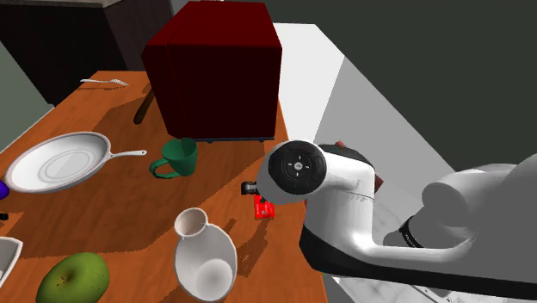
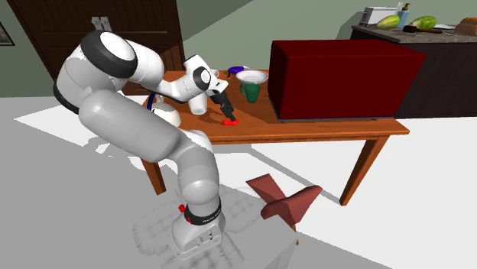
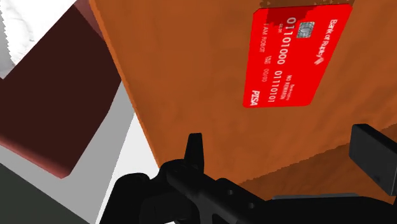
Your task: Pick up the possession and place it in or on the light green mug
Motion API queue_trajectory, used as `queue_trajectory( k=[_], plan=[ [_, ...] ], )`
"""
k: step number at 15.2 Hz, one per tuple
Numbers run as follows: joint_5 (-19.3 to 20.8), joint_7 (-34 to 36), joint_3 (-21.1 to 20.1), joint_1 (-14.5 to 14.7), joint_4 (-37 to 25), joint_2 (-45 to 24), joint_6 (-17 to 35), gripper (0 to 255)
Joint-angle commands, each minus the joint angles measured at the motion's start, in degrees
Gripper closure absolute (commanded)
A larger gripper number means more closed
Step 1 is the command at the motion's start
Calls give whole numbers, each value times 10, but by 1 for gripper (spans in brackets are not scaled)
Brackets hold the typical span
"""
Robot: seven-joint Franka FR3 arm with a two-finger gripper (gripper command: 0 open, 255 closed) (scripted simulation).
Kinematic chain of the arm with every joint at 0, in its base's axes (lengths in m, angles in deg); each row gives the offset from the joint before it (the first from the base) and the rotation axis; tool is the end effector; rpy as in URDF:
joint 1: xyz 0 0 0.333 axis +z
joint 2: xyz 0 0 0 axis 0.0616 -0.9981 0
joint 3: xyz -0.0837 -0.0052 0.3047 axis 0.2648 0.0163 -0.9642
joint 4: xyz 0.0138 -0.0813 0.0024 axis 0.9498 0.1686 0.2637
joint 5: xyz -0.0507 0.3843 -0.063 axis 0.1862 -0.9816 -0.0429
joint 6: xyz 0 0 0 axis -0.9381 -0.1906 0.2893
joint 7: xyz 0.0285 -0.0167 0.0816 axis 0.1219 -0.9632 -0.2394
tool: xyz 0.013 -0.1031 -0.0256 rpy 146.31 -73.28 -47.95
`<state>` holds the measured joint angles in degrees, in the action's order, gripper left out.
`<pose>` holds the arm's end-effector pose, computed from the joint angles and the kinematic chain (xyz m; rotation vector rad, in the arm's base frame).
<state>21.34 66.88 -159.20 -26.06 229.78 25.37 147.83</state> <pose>0.2818 0.3518 0.3556 2.7639 -0.7942 0.7886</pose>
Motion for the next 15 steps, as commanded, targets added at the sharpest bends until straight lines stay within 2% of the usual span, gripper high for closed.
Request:
queue_trajectory(
  k=[1, 7, 8, 15],
  plan=[
    [7, 31, -53, -46, -24, 1, 5, 0],
    [6, 32, -102, -102, -11, -10, 55, 0],
    [6, 32, -116, -118, -9, -12, 69, 0],
    [6, 32, -117, -118, -9, -12, 69, 0]
  ],
)
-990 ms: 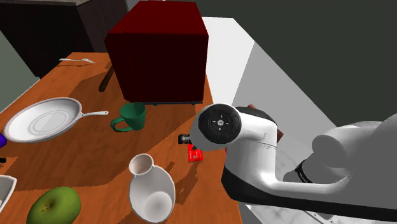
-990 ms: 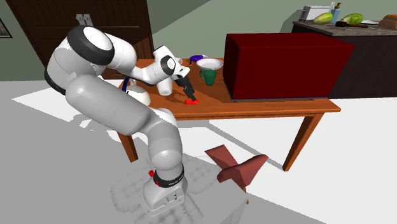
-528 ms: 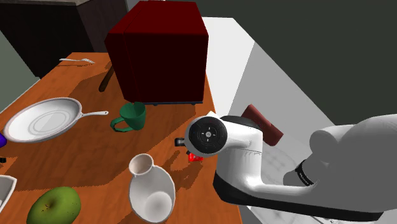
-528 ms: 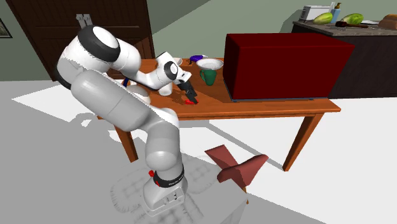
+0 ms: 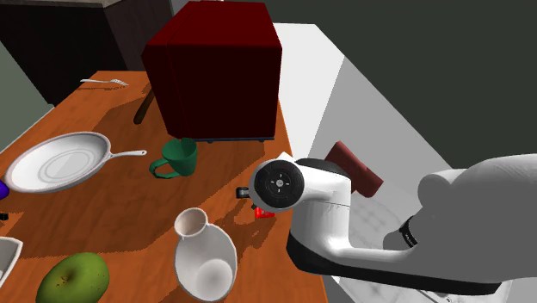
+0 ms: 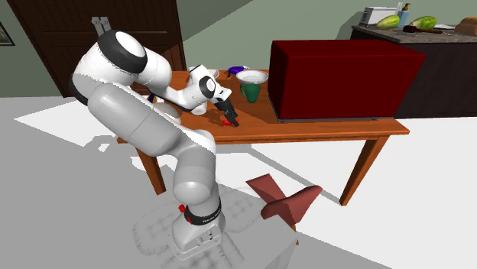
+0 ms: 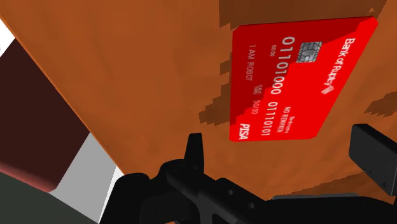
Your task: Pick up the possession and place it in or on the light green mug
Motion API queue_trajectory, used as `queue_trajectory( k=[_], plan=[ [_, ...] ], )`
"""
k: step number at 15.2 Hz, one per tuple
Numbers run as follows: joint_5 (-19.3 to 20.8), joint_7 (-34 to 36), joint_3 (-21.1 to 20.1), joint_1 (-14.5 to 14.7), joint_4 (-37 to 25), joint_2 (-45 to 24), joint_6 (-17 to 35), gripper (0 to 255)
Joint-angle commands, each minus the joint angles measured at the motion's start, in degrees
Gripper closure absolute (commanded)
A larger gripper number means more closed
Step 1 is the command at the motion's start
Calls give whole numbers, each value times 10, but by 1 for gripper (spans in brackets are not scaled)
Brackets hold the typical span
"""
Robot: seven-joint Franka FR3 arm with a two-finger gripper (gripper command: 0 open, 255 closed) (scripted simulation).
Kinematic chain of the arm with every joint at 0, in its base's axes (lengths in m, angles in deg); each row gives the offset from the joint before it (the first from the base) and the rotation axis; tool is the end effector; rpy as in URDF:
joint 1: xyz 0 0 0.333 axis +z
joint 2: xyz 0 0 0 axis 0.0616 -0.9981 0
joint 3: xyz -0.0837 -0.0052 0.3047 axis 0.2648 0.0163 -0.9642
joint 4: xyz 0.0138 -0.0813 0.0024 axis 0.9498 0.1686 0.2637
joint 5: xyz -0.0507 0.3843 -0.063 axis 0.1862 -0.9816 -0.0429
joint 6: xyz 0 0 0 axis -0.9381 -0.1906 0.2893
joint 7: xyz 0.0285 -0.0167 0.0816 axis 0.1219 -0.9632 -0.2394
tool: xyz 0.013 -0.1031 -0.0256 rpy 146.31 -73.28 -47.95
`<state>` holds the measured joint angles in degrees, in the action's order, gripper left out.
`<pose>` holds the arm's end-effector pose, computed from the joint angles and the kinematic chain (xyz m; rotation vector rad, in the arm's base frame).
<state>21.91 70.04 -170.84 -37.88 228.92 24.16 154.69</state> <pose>0.3039 0.3555 0.3100 2.7377 -0.8158 0.8186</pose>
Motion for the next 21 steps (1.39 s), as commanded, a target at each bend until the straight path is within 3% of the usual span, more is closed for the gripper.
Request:
queue_trajectory(
  k=[1, 2, 11, 21],
  plan=[
    [0, 0, 0, 0, 0, 0, 0, 0],
    [0, 0, 0, 0, 0, 0, 0, 255],
    [0, 0, 0, 0, 0, 0, 0, 255],
    [11, -28, 95, 66, -23, 9, -70, 255]
  ],
)
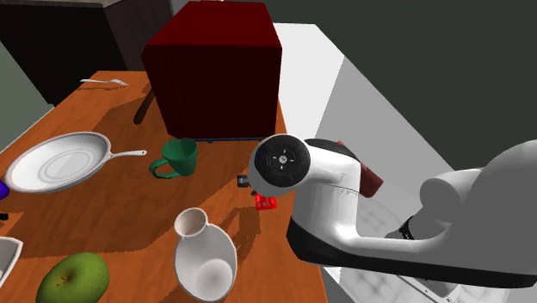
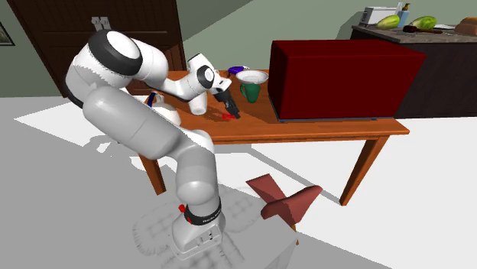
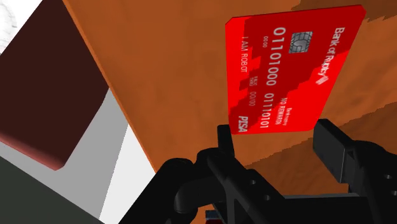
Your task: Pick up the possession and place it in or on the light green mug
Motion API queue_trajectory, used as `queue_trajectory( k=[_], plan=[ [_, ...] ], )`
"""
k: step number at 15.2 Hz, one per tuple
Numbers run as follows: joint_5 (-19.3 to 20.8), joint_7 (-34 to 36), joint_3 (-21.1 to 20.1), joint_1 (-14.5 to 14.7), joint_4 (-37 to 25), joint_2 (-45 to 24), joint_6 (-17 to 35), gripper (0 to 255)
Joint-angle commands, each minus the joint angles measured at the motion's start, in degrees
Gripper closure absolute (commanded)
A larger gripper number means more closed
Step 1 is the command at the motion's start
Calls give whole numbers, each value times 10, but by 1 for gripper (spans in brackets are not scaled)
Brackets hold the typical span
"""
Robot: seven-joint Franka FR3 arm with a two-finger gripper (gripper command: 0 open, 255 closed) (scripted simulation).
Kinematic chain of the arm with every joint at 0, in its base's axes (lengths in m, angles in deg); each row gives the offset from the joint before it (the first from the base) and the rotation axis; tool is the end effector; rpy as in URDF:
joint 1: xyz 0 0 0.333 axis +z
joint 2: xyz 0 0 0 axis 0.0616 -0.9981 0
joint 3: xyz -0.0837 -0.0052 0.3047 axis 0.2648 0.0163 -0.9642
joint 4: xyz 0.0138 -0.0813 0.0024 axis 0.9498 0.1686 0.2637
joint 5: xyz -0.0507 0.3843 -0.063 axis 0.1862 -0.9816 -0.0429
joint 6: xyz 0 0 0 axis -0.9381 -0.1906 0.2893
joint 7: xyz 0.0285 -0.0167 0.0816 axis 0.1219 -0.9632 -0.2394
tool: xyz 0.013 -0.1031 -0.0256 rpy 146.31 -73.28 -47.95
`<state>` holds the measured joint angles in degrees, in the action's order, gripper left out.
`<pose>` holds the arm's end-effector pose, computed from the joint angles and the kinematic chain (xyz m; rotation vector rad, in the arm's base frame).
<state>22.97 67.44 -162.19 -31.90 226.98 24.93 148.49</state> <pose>0.3045 0.3549 0.3573 2.7378 -0.8157 0.8190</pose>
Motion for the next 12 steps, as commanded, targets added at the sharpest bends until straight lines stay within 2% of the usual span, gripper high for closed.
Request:
queue_trajectory(
  k=[1, 12],
  plan=[
    [2, -6, 17, 12, -6, 3, -15, 255],
    [11, -38, 96, 54, -46, 18, -91, 255]
  ],
)
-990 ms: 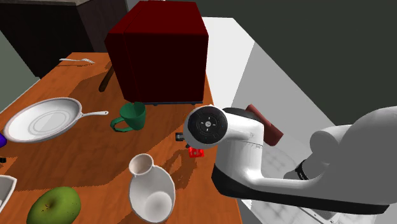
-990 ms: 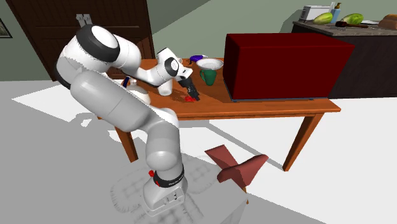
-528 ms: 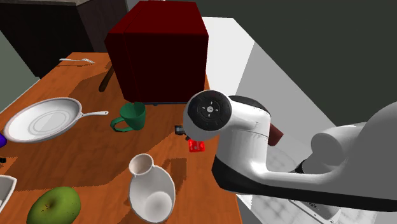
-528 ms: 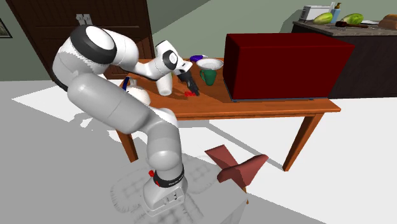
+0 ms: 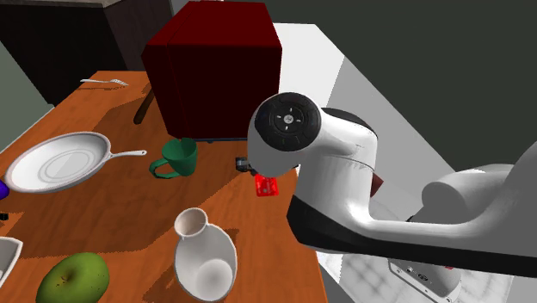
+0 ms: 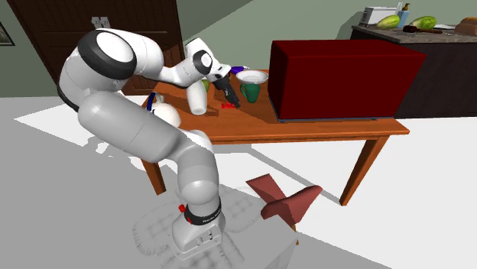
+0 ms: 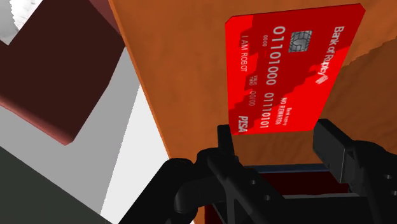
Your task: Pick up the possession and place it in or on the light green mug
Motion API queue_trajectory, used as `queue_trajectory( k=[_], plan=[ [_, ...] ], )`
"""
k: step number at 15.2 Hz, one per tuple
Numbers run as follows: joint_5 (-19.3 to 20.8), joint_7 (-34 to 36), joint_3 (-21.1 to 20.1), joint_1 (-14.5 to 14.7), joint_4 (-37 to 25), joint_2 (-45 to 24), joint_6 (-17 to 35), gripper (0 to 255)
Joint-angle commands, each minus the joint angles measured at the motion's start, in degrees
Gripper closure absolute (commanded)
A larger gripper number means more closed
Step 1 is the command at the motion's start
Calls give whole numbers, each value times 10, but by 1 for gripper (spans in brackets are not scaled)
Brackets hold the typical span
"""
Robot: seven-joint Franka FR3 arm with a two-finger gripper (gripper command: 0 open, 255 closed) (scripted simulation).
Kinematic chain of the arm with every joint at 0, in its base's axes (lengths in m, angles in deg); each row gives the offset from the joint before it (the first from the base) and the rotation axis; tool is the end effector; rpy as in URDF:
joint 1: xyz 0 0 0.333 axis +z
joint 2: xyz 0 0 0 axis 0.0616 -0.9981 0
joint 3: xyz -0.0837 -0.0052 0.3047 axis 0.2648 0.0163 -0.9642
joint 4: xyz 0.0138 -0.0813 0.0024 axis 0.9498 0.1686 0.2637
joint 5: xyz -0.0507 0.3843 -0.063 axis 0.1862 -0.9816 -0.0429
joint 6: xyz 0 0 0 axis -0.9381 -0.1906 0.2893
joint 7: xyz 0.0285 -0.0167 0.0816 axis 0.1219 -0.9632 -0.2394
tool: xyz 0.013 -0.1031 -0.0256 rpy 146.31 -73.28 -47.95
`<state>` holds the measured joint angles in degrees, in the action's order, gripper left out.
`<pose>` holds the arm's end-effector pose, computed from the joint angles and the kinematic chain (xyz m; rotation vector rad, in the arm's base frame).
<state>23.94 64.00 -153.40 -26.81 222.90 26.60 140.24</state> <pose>0.3039 0.3554 0.4192 2.7377 -0.8160 0.8187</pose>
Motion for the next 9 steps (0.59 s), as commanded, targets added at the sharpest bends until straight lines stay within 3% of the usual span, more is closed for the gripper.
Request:
queue_trajectory(
  k=[1, 9],
  plan=[
    [2, -7, 14, 6, -10, 3, -16, 255],
    [10, -29, 57, 21, -49, 10, -70, 255]
  ],
)
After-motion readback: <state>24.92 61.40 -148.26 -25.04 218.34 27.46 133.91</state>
